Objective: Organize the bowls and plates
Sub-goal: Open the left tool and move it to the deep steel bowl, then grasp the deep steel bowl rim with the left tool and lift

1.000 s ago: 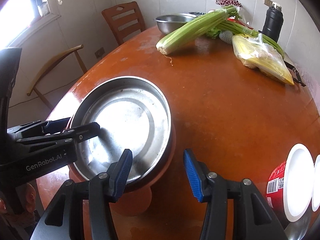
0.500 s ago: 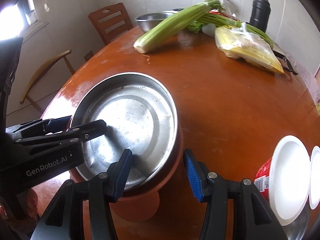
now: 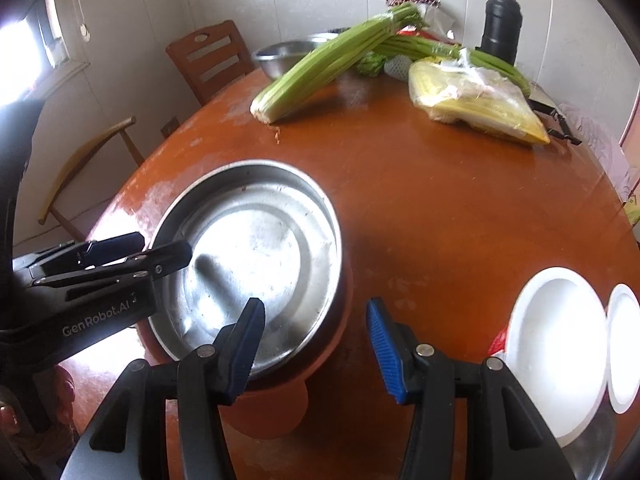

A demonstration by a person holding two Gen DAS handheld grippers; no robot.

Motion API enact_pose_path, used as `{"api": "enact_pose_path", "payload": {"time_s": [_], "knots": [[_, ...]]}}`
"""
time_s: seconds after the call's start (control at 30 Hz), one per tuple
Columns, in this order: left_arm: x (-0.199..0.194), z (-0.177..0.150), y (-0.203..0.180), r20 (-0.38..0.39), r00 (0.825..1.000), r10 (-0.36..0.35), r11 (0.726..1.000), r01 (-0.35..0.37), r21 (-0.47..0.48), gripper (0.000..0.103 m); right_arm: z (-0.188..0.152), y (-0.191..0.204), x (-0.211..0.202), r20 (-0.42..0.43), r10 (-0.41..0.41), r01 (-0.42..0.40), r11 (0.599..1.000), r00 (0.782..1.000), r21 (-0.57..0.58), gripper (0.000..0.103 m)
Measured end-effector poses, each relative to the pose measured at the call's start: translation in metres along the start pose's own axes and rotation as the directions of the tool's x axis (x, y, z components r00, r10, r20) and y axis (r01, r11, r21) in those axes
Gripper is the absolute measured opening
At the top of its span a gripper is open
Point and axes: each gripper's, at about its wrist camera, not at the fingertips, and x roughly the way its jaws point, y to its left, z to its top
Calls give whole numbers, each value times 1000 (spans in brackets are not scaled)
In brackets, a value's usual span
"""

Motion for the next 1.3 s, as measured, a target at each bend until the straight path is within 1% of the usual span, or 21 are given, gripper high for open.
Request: {"api": "enact_pose_path", "payload": {"time_s": [0.17, 0.27, 0.47, 0.63, 0.8, 1.0, 1.07, 1.2, 1.3], "knots": [[-27, -3, -8, 49, 999, -8, 1000, 7, 24, 57, -2, -3, -25, 54, 7, -7, 1000, 999, 5, 53], [-43, -7, -22, 77, 997, -24, 998, 20, 53, 57, -6, -8, -42, 85, 16, -17, 1000, 996, 12, 58], [-69, -16, -55, 107, 992, -70, 992, 58, 111, 57, -21, -27, -81, 145, 12, -17, 999, 989, 31, 60], [-83, -25, -96, 116, 988, -107, 981, 86, 173, 57, -39, -54, -115, 207, -14, 1, 998, 978, 60, 62], [-88, -38, -136, 93, 984, -153, 965, 128, 228, 57, -61, -89, -142, 229, -55, 32, 994, 972, 103, 62], [-90, -60, -183, 56, 978, -199, 941, 175, 288, 57, -87, -131, -160, 230, -100, 65, 986, 968, 156, 62], [-87, -69, -198, 29, 974, -223, 931, 204, 303, 57, -98, -147, -161, 216, -116, 77, 981, 969, 178, 62], [-75, -84, -216, -35, 966, -257, 922, 256, 289, 57, -119, -170, -157, 169, -127, 91, 974, 977, 205, 62], [-69, -93, -223, -57, 967, -249, 924, 255, 285, 57, -132, -181, -151, 132, -132, 102, 972, 983, 212, 62]]}}
